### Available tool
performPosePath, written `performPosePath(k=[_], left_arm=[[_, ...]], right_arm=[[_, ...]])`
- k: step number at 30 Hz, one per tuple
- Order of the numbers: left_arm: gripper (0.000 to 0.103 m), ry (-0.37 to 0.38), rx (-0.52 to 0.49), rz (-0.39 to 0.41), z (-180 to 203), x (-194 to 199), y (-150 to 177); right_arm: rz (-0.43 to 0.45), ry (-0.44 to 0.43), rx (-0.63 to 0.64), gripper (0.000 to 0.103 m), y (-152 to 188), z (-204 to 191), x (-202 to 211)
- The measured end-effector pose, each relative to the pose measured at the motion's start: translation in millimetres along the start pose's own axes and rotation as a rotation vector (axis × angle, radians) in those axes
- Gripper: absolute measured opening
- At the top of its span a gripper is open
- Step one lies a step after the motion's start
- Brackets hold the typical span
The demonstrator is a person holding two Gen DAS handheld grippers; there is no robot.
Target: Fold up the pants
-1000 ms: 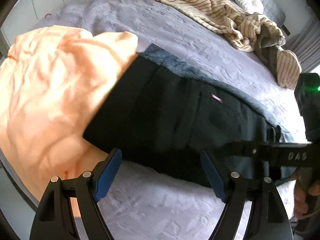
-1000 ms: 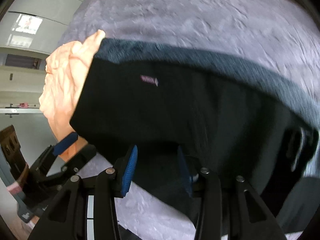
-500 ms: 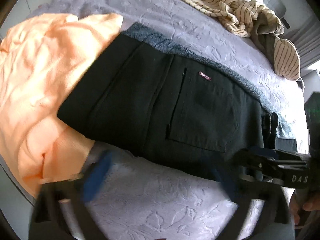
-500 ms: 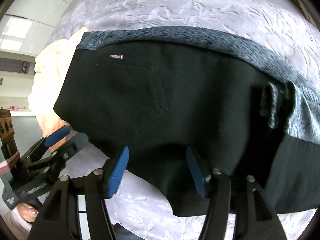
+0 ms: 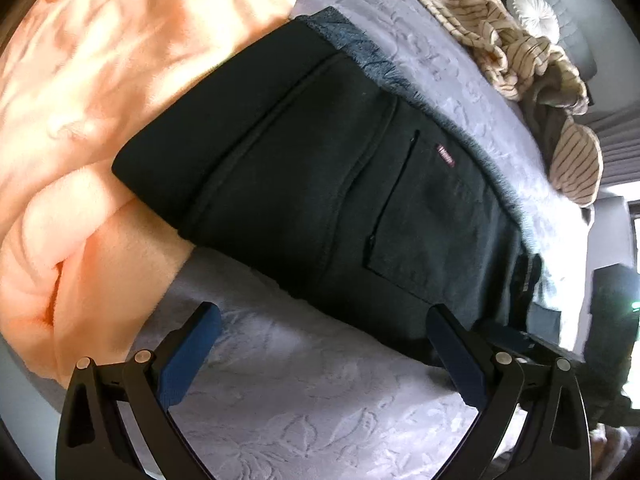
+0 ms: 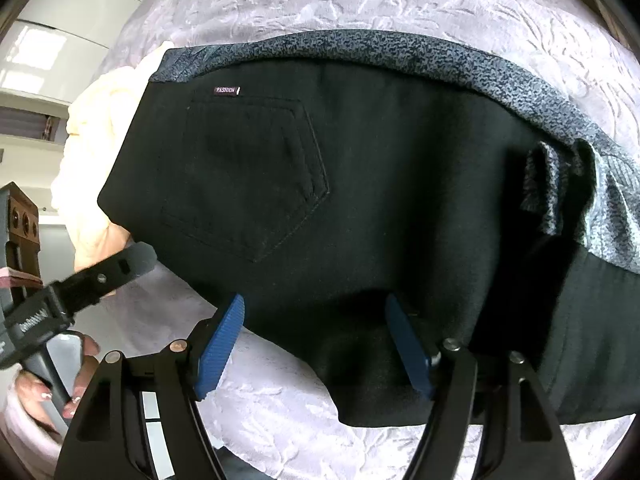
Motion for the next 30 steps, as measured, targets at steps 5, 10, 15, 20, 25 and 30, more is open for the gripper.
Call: performPosePath(k=[5, 10, 15, 20, 25, 30], left_arm=[[0.103, 0.206, -0.001, 0.074, 17, 17, -13], [0.103, 0.234, 0.011, 0.088, 14, 3, -25], [0.103, 0.252, 0.018, 0.096, 11, 6, -21], [0.103, 0.249, 0.067, 0.081, -6, 0, -13], [0.103, 0.268, 0.111, 0.095, -13, -17, -30], [0.103, 0.227, 0.078, 0.109, 0, -11, -33]], right_arm=[[-0.002, -0.019, -0.004, 0.076, -2, 0, -2], [-0.005, -0.024, -0.006, 0.076, 3, 5, 0], [-0.008, -0.022, 0.0, 0.076, 1, 3, -3], [-0.016, -0.022, 0.003, 0.077, -1, 2, -5], [-0.018, -0.021, 0.015, 0.078, -2, -1, -8], [-0.021, -0.019, 0.021, 0.078, -3, -5, -10]])
Point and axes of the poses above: each gripper's, at about its wrist camera, not at the fingertips, and x roughly against the way its jaws point, z to its right, y to its underside, the point moved 5 cm from there along -x, roughly the way its jaws point, and after that the axes turned 6 degrees about y, right-handed, at the moved point
